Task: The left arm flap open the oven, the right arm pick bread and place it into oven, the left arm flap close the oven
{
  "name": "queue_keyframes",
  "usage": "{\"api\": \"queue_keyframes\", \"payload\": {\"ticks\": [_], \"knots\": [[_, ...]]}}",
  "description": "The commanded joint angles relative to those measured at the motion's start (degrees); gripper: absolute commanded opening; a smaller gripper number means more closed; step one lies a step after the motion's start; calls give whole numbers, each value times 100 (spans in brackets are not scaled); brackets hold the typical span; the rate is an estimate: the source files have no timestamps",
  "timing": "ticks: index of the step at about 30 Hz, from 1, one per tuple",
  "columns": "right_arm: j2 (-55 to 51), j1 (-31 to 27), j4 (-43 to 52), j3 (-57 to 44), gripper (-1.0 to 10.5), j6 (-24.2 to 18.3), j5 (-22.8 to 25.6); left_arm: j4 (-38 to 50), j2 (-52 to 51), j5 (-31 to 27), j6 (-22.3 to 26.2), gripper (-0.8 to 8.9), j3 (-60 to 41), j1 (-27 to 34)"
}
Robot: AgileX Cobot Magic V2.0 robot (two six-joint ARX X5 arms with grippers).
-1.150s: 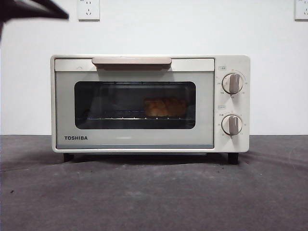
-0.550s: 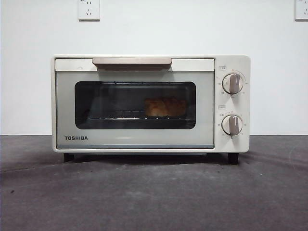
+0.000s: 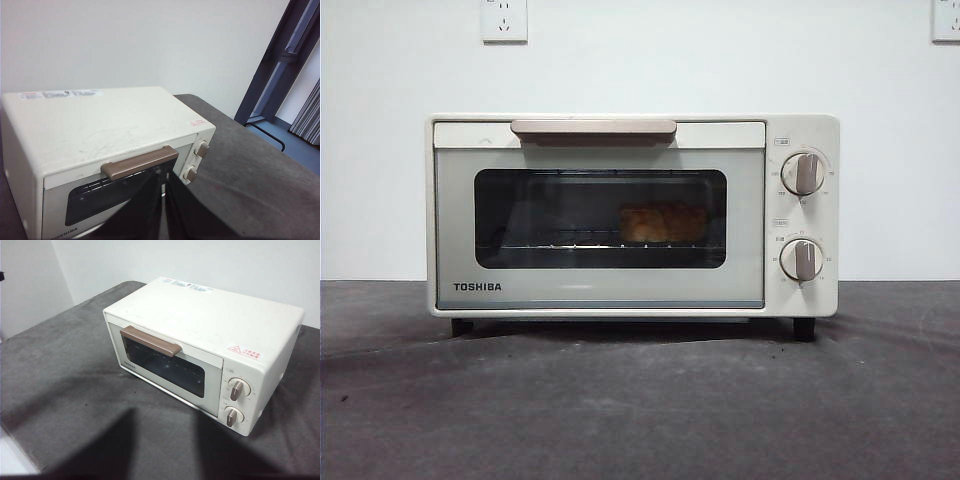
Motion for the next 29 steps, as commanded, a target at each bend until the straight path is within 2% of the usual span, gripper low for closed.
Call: {"api": "queue_keyframes", "payload": {"ticks": [1, 20, 26, 29], "knots": [[17, 42, 39, 94, 17, -50, -2, 77, 28, -9, 70, 21, 74, -13], [0, 42, 85, 94, 16, 4, -2, 293, -39, -7, 81, 21, -101, 2], [0, 42, 85, 94, 16, 4, -4, 1609, -743, -24, 201, 21, -1506, 369], [0, 42, 85, 94, 16, 4, -2, 2111, -1276, -544, 188, 21, -2507, 564]]}}
